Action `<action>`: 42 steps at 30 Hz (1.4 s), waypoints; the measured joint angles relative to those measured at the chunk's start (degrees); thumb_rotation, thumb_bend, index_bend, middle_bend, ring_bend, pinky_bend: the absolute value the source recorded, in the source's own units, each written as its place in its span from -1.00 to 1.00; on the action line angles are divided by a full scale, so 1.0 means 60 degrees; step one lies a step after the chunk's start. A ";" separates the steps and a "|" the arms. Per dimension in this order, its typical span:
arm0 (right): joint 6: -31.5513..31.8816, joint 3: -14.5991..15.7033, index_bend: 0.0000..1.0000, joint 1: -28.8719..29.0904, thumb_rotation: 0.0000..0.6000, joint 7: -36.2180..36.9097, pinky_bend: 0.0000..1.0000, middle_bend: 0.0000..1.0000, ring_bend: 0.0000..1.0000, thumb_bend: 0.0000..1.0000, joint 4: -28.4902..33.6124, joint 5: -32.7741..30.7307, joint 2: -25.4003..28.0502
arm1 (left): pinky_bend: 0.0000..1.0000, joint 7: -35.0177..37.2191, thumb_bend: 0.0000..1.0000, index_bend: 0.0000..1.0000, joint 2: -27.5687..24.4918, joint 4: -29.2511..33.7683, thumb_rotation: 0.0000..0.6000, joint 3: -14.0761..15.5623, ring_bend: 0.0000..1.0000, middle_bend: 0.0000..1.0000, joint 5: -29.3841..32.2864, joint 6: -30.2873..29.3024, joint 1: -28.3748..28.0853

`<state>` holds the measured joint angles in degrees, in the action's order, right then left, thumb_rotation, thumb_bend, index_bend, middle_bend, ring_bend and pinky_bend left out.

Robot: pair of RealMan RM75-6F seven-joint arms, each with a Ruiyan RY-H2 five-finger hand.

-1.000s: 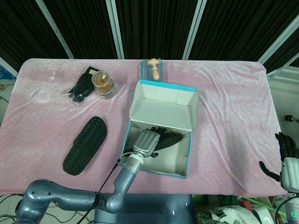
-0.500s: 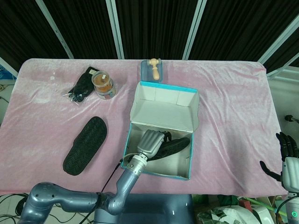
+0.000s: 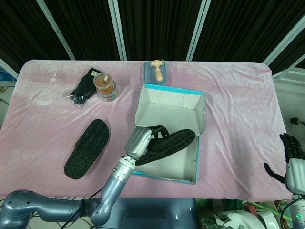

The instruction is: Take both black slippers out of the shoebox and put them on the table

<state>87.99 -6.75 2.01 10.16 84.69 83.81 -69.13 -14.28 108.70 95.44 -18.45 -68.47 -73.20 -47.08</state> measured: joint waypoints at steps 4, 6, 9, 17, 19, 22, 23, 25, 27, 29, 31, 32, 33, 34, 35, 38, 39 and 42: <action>-0.0106 -0.0007 -0.83 0.0079 1.00 -0.0011 -0.57 -0.90 -0.98 -0.72 -0.0026 0.0009 -0.0025 | 0.45 -0.0457 -0.53 -0.07 -0.0779 0.1093 1.00 0.0027 0.08 0.14 -0.0215 -0.1029 0.0665; -0.0155 -0.0012 -0.83 0.0135 1.00 -0.0020 -0.57 -0.90 -0.98 -0.72 -0.0033 0.0032 -0.0039 | 0.45 -0.0775 -0.53 -0.08 -0.1283 0.1673 1.00 0.0028 0.08 0.14 -0.0247 -0.1502 0.1071; -0.0202 -0.0014 -0.83 0.0175 1.00 -0.0036 -0.56 -0.90 -0.97 -0.72 -0.0060 0.0047 -0.0051 | 0.45 -0.1424 -0.53 -0.10 -0.2022 0.2182 1.00 0.0054 0.08 0.13 -0.0144 -0.2089 0.1636; -0.0285 0.0016 -0.83 0.0239 1.00 0.0031 -0.57 -0.90 -0.98 -0.72 -0.0157 0.0064 -0.0142 | 0.38 -0.2450 -0.53 -0.18 -0.2634 0.1815 1.00 -0.0106 0.06 0.05 0.1358 -0.2555 0.2392; -0.0285 0.0031 -0.83 0.0249 1.00 0.0028 -0.57 -0.90 -0.98 -0.72 -0.0163 0.0095 -0.0154 | 0.38 -0.2568 -0.54 -0.20 -0.2580 0.1512 1.00 -0.0151 0.02 0.02 0.1731 -0.2483 0.2413; -0.0239 0.0046 -0.83 0.0241 1.00 0.0024 -0.57 -0.90 -0.98 -0.72 -0.0150 0.0130 -0.0145 | -0.07 -0.2678 -0.83 -0.52 -0.2399 0.0929 1.00 -0.0267 -0.28 -0.28 0.2282 -0.2301 0.2400; -0.0231 0.0050 -0.83 0.0233 1.00 0.0021 -0.57 -0.90 -0.98 -0.72 -0.0143 0.0126 -0.0135 | -0.42 -0.2718 -0.95 -0.74 -0.2305 0.0679 1.00 -0.0315 -0.53 -0.52 0.2414 -0.2248 0.2380; -0.0229 0.0050 -0.83 0.0225 1.00 0.0036 -0.57 -0.90 -0.98 -0.72 -0.0140 0.0107 -0.0126 | -0.79 -0.2756 -1.00 -0.98 -0.2187 0.0340 1.00 -0.0365 -0.89 -0.84 0.2611 -0.2118 0.2341; -0.0242 0.0054 -0.83 0.0216 1.00 0.0029 -0.57 -0.90 -0.98 -0.72 -0.0135 0.0078 -0.0113 | -0.88 -0.2704 -1.00 -1.00 -0.2219 0.0197 1.00 -0.0346 -1.00 -0.95 0.2778 -0.1726 0.2316; -0.0252 0.0056 -0.83 0.0217 1.00 0.0002 -0.57 -0.90 -0.98 -0.72 -0.0095 0.0069 -0.0090 | -0.96 -0.2615 -1.00 -1.00 -0.2443 0.0327 1.00 -0.0301 -1.00 -0.97 0.2983 -0.1089 0.2305; -0.0260 0.0052 -0.84 0.0223 1.00 -0.0032 -0.57 -0.90 -0.98 -0.72 -0.0065 0.0063 -0.0052 | -0.98 -0.2590 -1.00 -1.00 -0.2808 0.0546 1.00 -0.0230 -1.00 -0.97 0.3124 -0.0505 0.2318; -0.0275 0.0047 -0.84 0.0231 1.00 -0.0062 -0.57 -0.90 -0.98 -0.72 -0.0054 0.0054 -0.0021 | -0.98 -0.2601 -1.00 -1.00 -0.3090 0.0691 1.00 -0.0183 -1.00 -0.96 0.3159 -0.0201 0.2345; -0.0293 0.0040 -0.84 0.0239 1.00 -0.0084 -0.57 -0.90 -0.98 -0.72 -0.0045 0.0041 0.0004 | -0.98 -0.2610 -1.00 -1.00 -0.3280 0.0791 1.00 -0.0146 -1.00 -0.95 0.3156 -0.0060 0.2378; -0.0315 0.0031 -0.85 0.0249 1.00 -0.0106 -0.57 -0.90 -0.98 -0.72 -0.0034 0.0021 0.0032 | -0.98 -0.2618 -1.00 -1.00 -0.3431 0.0906 1.00 -0.0106 -1.00 -0.94 0.3130 -0.0004 0.2427; -0.0347 0.0016 -0.85 0.0264 1.00 -0.0131 -0.57 -0.90 -0.98 -0.72 -0.0013 -0.0006 0.0071 | -0.98 -0.2613 -1.00 -1.00 -0.3606 0.1097 1.00 -0.0038 -1.00 -0.93 0.3044 -0.0063 0.2528; -0.0429 0.0000 -0.88 0.0301 1.00 -0.0167 -0.57 -0.90 -0.99 -0.72 0.0074 -0.0038 0.0187 | -0.98 -0.2494 -1.00 -0.99 -0.4260 0.1704 1.00 0.0239 -1.00 -0.89 0.2506 -0.0697 0.2975; -0.0451 0.0002 -0.89 0.0311 1.00 -0.0186 -0.57 -0.90 -0.99 -0.72 0.0108 -0.0038 0.0223 | -0.98 -0.2426 -1.00 -0.98 -0.4554 0.1885 1.00 0.0360 -1.00 -0.88 0.2242 -0.0972 0.3172; -0.0450 0.0023 -0.91 0.0324 1.00 -0.0336 -0.57 -0.91 -0.99 -0.72 0.0209 0.0011 0.0284 | -0.98 -0.2090 -1.00 -0.97 -0.5587 0.2376 1.00 0.0863 -1.00 -0.88 0.1151 -0.2024 0.4001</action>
<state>85.29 -6.61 3.96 8.14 85.94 83.87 -67.42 -26.82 75.18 109.69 -13.27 -61.57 -85.34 -23.07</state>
